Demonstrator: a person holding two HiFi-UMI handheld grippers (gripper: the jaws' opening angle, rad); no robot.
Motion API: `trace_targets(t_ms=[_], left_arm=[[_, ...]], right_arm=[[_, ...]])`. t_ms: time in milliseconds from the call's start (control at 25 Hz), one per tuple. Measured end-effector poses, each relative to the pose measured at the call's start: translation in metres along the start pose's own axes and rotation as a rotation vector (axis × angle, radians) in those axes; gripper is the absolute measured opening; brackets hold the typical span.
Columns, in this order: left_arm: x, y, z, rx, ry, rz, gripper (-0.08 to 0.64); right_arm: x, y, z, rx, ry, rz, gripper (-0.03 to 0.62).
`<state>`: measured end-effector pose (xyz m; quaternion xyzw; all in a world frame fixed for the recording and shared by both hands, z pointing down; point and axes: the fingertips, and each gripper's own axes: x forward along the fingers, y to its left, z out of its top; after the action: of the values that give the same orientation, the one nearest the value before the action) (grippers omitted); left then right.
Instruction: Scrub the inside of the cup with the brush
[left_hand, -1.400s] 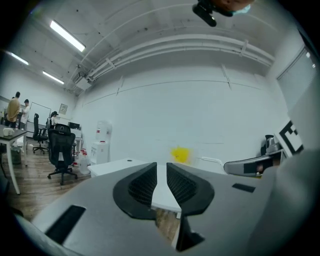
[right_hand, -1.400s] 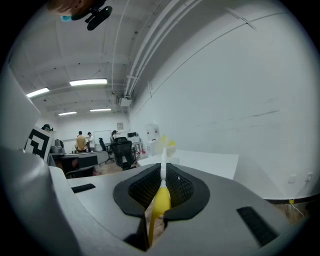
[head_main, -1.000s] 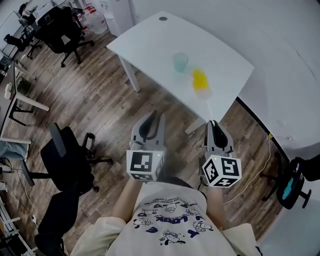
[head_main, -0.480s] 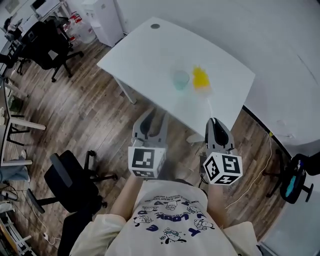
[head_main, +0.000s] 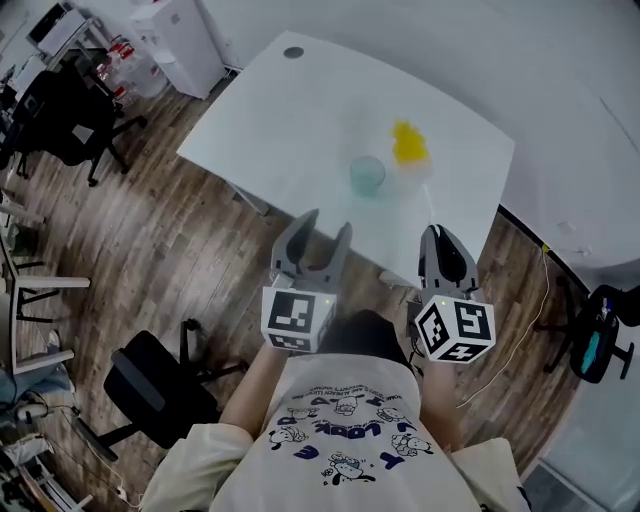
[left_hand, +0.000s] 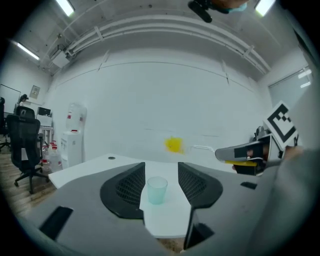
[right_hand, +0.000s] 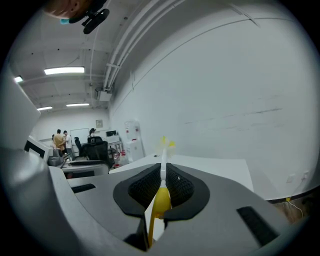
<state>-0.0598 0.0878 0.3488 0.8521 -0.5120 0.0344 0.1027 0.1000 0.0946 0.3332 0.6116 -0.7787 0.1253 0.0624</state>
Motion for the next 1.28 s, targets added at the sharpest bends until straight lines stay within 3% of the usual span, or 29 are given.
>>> trace_targets(t_ms=[520, 760, 1080, 1280], left_arm=[[0.056, 0.005, -0.039, -0.035, 0.100, -0.055, 0.252], [0.086, 0.011, -0.070, -0.052, 0.185, -0.039, 0.275], [0.126, 0.011, -0.105, 0.009, 0.307, -0.022, 0.302], [0.144, 0.012, -0.119, -0.009, 0.339, 0.005, 0.314]], right_arm=[[0.040, -0.030, -0.015, 0.028, 0.081, -0.014, 0.046], [0.074, -0.042, -0.019, 0.041, 0.113, 0.022, 0.046], [0.115, -0.062, -0.021, 0.064, 0.152, 0.076, 0.046], [0.131, -0.075, -0.028, 0.064, 0.180, 0.105, 0.046]])
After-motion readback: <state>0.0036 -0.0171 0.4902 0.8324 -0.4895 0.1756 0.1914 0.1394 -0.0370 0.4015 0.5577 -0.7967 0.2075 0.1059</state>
